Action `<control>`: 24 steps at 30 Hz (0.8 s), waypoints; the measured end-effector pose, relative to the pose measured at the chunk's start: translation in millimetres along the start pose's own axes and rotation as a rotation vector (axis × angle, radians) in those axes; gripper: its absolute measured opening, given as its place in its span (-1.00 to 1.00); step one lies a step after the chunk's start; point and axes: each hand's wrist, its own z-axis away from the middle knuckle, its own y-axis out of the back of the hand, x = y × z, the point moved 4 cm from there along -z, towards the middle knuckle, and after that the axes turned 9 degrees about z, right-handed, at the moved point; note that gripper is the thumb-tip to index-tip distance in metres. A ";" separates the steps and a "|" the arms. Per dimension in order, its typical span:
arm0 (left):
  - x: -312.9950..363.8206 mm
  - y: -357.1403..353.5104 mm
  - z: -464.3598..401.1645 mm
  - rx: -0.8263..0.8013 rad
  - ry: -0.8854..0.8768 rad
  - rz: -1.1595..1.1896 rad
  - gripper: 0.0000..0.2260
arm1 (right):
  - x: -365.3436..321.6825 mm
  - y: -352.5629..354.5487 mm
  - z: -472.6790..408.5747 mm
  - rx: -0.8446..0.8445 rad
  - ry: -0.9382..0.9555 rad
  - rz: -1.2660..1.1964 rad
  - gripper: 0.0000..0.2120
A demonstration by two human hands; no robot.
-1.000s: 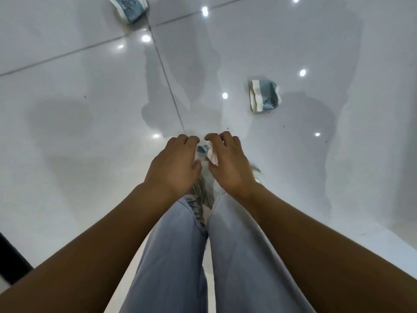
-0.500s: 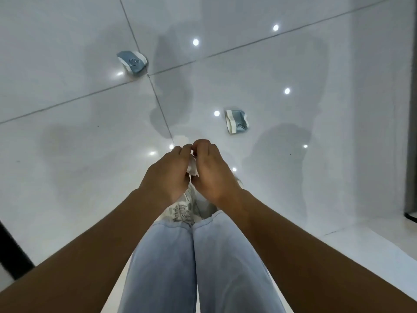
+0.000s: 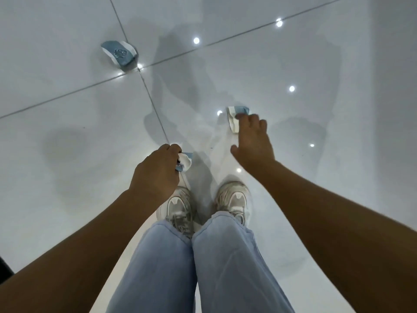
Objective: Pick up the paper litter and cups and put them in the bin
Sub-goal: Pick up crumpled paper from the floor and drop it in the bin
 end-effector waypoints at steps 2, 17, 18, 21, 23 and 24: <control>-7.1 -11.4 -13.2 0.012 -0.003 0.028 -0.73 | 11.9 -10.5 -25.1 -0.021 -0.058 0.017 -0.36; 10.7 -41.8 -58.3 0.021 -0.067 0.041 -0.75 | 10.3 -47.9 -28.7 -0.077 -0.091 -0.094 -0.44; 19.1 -35.6 -49.4 0.017 -0.074 0.015 -0.76 | 8.3 -37.4 -16.3 -0.070 -0.090 -0.113 -0.45; 51.3 -9.7 -11.3 -0.015 -0.123 -0.091 -0.76 | 2.2 8.2 28.3 -0.033 -0.112 -0.144 -0.47; 77.5 14.0 22.2 -0.028 -0.149 -0.116 -0.76 | -1.2 47.2 62.6 -0.021 -0.137 -0.178 -0.47; 92.4 27.6 40.8 -0.031 -0.161 -0.118 -0.76 | -2.7 69.5 81.0 -0.023 -0.154 -0.206 -0.48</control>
